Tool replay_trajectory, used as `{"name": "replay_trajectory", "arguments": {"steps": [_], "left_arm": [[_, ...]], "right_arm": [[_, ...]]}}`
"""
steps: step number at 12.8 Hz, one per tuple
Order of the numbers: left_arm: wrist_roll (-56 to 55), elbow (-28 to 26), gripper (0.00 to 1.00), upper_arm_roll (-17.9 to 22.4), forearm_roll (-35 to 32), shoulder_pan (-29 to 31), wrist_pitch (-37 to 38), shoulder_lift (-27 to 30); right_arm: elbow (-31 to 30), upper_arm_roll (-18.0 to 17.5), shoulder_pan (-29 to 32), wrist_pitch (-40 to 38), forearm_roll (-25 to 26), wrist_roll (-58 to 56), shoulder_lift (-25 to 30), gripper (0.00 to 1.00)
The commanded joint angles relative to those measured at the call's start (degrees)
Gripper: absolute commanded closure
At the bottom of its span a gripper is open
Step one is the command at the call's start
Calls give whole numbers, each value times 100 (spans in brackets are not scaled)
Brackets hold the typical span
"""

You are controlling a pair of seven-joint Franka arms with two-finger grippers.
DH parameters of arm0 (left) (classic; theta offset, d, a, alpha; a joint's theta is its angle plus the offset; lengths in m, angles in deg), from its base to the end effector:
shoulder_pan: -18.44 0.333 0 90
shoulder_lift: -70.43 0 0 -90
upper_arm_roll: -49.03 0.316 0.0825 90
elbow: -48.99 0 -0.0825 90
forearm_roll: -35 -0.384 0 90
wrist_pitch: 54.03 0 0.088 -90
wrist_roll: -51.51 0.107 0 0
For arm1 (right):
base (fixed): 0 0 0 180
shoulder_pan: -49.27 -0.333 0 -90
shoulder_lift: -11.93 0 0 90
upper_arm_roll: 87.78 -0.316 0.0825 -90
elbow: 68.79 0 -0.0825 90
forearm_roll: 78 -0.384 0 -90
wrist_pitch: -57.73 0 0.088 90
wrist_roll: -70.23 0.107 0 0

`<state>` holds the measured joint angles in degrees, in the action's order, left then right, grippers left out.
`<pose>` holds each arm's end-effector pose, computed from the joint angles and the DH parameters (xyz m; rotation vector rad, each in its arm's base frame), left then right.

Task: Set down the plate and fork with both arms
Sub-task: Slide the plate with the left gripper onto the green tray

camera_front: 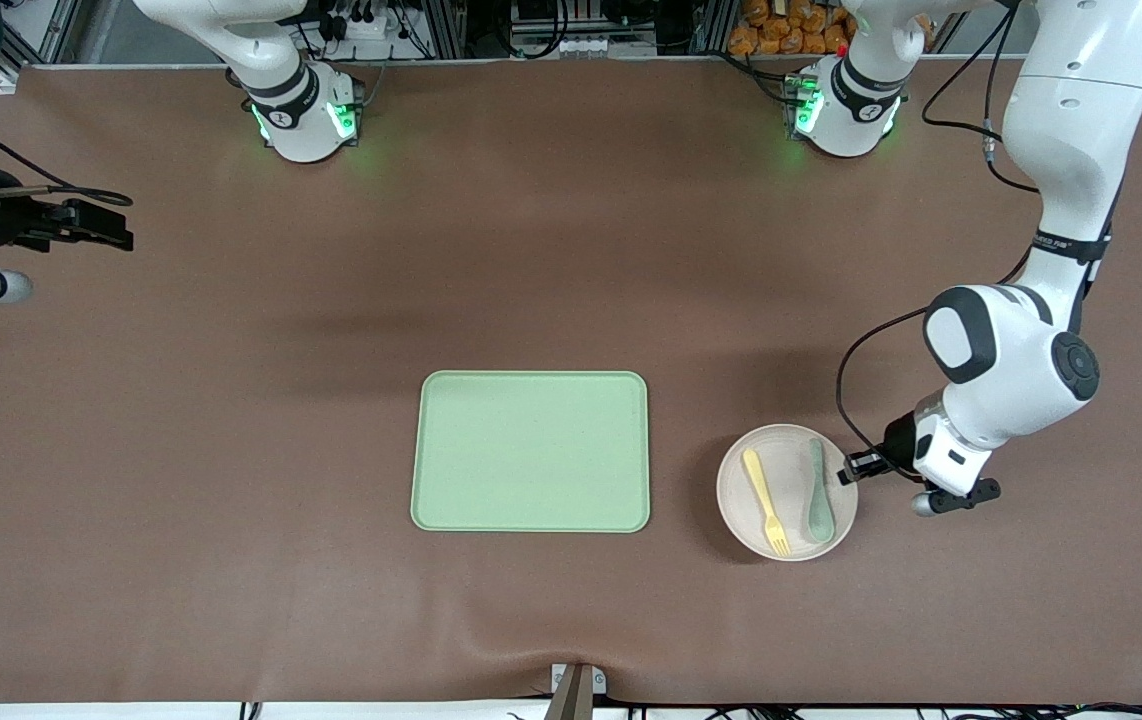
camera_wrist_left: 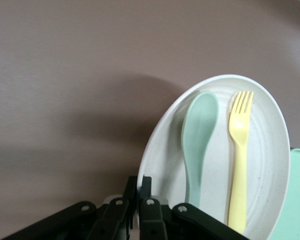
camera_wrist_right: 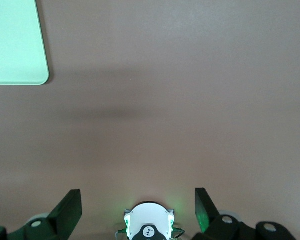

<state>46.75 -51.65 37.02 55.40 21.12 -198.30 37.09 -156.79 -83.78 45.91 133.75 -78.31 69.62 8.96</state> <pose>0.6759 -0.0929 0.2614 2.7526 0.3278 0.1884 0.5415 -0.0044 0.5943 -3.1103 0.0004 0.4079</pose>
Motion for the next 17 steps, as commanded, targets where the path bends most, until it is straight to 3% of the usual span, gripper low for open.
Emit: {"name": "replay_trajectory", "arguments": {"steps": [1,7,12,17], "left_arm": [[-357,491,100,-3,113,-302,136,-225],[-1508,1106,100,-3,122,-978,207,-480],[-2414,1897,100,15,122,-1690,198,-1095],[-2486,2338,100,67,131,-2156,-134,-1640]], "right_arm": [[55,-22,108,-53,5,-115,7,0],[64,-22,108,-52,13,-133,7,0],[55,-31,38,-52,5,-124,-211,0],[73,-48,-42,9,-56,-133,-563,0]]}}
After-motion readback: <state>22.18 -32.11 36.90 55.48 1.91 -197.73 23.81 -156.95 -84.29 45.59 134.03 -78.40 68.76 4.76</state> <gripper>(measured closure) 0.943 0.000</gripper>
